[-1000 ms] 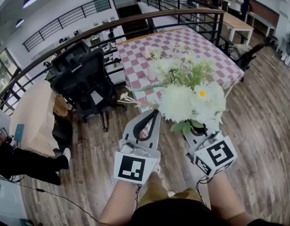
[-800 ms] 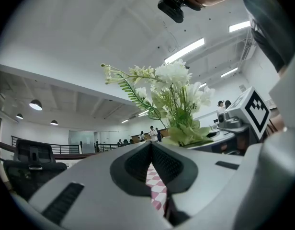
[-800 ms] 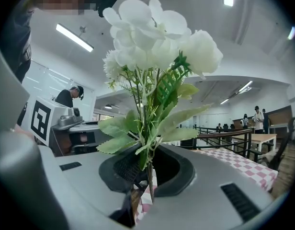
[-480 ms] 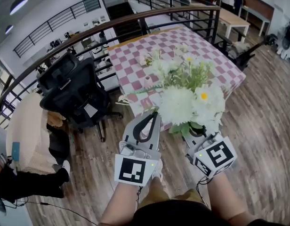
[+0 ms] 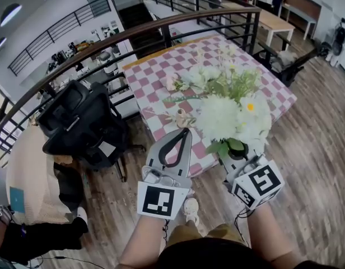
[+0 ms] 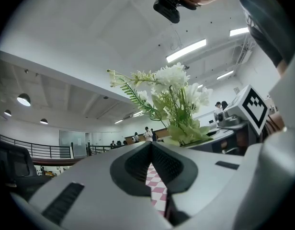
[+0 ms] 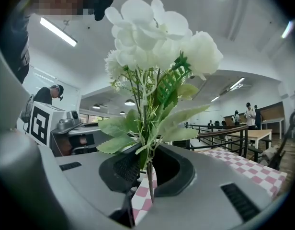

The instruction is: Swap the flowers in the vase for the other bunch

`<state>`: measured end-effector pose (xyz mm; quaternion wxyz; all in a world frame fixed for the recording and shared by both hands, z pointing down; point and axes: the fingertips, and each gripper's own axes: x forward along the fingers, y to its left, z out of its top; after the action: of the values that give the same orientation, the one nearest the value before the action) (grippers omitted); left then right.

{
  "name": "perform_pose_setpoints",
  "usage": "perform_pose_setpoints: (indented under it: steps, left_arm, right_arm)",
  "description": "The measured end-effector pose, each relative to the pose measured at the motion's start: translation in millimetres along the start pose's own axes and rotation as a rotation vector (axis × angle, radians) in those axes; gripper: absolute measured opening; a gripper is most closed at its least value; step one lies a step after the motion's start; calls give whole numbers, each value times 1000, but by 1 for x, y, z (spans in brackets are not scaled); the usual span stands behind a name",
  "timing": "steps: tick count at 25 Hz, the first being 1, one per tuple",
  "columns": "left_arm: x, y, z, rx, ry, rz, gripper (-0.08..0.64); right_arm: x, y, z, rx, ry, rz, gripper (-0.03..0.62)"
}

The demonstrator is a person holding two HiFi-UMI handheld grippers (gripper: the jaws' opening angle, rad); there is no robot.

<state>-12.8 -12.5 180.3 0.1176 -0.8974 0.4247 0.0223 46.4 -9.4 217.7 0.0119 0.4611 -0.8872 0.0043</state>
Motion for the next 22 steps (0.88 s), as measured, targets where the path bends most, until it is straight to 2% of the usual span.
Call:
perform_pose_setpoints:
  steps: [14, 22]
  left_arm:
    - [57, 73, -31, -1, 25, -23, 8]
    - [89, 94, -35, 14, -8, -50, 8]
  right_arm:
    - [94, -32, 5, -24, -12, -10, 67]
    - [123, -49, 8, -40, -14, -20, 67]
